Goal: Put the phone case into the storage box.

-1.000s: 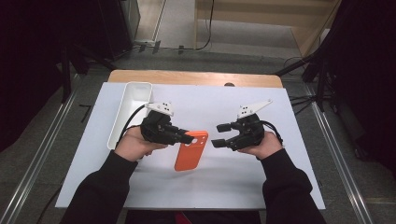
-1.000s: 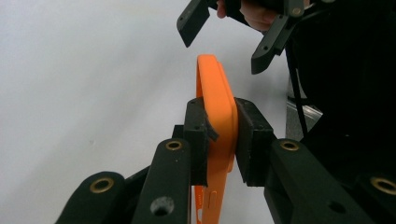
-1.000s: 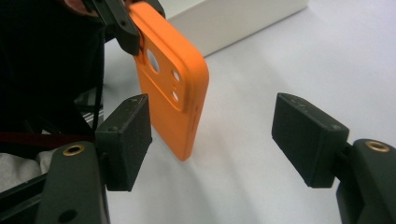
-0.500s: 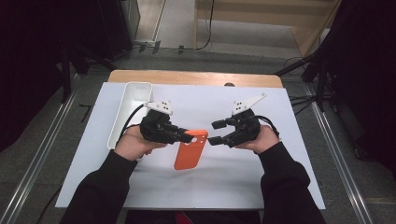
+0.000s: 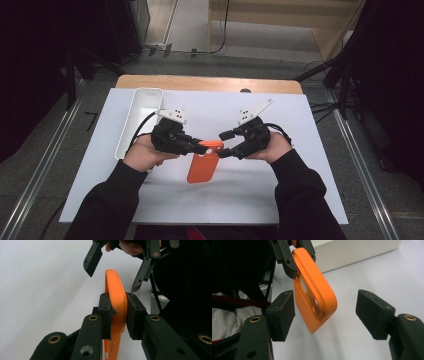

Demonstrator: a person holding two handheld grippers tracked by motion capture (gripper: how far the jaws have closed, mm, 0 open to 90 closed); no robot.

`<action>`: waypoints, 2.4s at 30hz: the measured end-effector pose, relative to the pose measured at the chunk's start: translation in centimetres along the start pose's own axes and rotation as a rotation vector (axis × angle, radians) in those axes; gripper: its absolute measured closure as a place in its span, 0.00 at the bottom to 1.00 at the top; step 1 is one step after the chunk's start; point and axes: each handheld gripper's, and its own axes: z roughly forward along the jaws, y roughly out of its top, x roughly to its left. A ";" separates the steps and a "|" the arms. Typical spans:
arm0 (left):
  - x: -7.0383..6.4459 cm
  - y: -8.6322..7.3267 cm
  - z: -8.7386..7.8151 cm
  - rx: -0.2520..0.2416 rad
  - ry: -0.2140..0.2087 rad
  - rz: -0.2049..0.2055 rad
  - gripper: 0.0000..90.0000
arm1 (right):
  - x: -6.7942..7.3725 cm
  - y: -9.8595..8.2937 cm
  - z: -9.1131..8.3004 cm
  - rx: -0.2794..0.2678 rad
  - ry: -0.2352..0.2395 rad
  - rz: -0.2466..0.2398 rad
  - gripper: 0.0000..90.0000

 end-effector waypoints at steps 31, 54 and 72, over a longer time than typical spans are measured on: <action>0.0 -0.1 -0.1 0.013 -0.029 0.023 0.85 | -0.2 0.8 0.7 0.051 0.121 -0.039 0.78; 0.6 -0.3 0.1 0.012 -0.034 0.010 0.79 | -0.3 0.8 0.8 0.062 0.161 -0.011 0.82; 1.2 -0.1 -0.5 -0.058 0.026 -0.020 0.38 | 0.2 1.0 0.4 0.106 0.093 0.070 0.82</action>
